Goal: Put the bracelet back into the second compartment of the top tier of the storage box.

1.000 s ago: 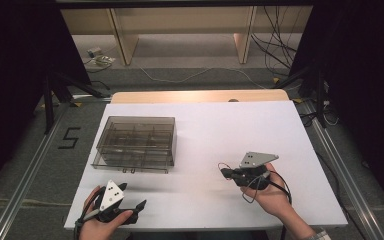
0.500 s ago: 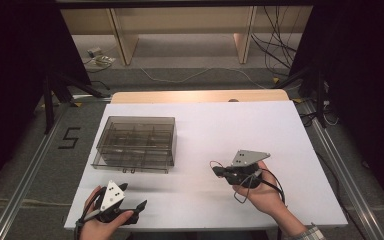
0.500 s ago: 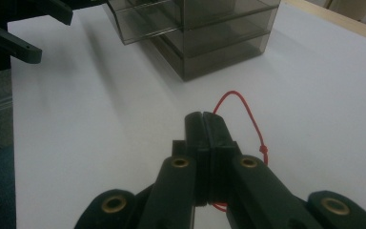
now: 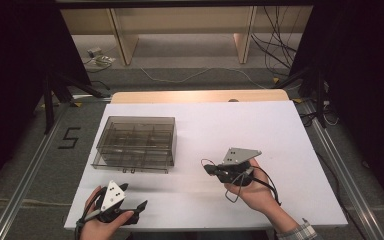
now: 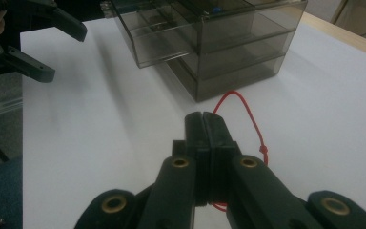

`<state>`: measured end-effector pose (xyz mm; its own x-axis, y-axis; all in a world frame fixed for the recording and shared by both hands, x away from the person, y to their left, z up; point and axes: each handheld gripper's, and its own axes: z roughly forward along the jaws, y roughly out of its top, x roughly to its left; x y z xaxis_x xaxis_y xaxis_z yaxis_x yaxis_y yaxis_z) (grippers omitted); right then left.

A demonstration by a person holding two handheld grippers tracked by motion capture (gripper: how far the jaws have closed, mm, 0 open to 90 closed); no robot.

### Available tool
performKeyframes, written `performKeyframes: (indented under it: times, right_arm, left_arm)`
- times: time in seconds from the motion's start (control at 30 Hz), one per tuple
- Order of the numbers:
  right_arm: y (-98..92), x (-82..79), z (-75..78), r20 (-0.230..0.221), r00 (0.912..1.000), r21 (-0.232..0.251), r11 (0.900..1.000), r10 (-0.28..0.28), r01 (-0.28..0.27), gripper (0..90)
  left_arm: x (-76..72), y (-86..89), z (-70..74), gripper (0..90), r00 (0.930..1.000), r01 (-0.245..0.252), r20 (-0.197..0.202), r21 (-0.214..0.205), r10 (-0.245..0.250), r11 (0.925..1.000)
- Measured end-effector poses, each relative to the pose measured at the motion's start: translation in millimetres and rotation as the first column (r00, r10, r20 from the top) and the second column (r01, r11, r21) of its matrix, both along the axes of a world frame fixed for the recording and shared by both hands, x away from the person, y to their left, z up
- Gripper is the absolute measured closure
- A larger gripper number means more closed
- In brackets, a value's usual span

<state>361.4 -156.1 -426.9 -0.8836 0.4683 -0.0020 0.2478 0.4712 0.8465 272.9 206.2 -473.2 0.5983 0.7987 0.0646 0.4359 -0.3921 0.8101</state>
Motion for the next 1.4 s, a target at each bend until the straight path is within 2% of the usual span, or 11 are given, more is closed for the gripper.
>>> performKeyframes:
  times: [0.53,1.4]
  right_arm:
    - [19.7,4.1,8.5,0.019,0.9996,0.016,0.9996,0.021,-0.021,90.0]
    - [57.1,17.5,26.5,0.045,0.9976,0.073,0.9957,0.054,-0.057,90.0]
  left_arm:
    - [-0.1,-0.7,-0.1,16.5,1.0000,0.002,0.000,0.001,-0.002,1.0000]
    - [0.0,-0.9,-0.2,16.5,1.0000,0.005,0.000,-0.002,-0.005,1.0000]
